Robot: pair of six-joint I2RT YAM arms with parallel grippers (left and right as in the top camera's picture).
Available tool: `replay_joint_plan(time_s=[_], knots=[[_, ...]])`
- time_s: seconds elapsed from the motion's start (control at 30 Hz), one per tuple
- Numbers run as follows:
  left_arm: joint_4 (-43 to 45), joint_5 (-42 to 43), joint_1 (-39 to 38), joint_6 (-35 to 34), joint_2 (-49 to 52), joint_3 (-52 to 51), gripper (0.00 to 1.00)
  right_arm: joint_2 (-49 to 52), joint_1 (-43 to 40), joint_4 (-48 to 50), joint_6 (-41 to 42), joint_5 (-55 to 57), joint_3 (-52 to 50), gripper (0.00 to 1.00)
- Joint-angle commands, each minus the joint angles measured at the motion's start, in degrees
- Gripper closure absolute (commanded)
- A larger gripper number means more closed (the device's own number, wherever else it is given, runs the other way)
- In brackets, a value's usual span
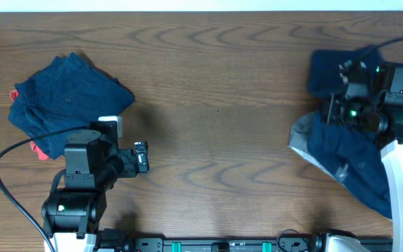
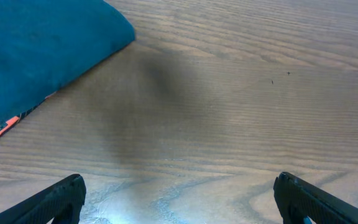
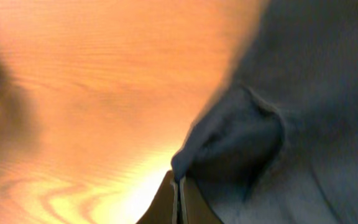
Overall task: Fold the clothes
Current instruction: 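Drag the navy shorts with the right gripper toward the table center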
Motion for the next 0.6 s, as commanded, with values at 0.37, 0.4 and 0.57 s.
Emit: replay_joint_plan(time_s=[0.37,0.4,0.57], knots=[[1.0,0.3,0.3,-0.5,0.0,1.1,0.02,7.5,20.2,21.6,-0.7,-11.6,0.9,0.98],[1.1,0.3,0.3,-0.5,0.0,1.1,0.02,8.9,21.7,23.3,0.2,-11.7,0.9,0.98],[1.5,0.3,0.3,-0.5,0.0,1.1,0.02,15.2,28.1,30.2,3.8,-11.5,0.9,0.85]])
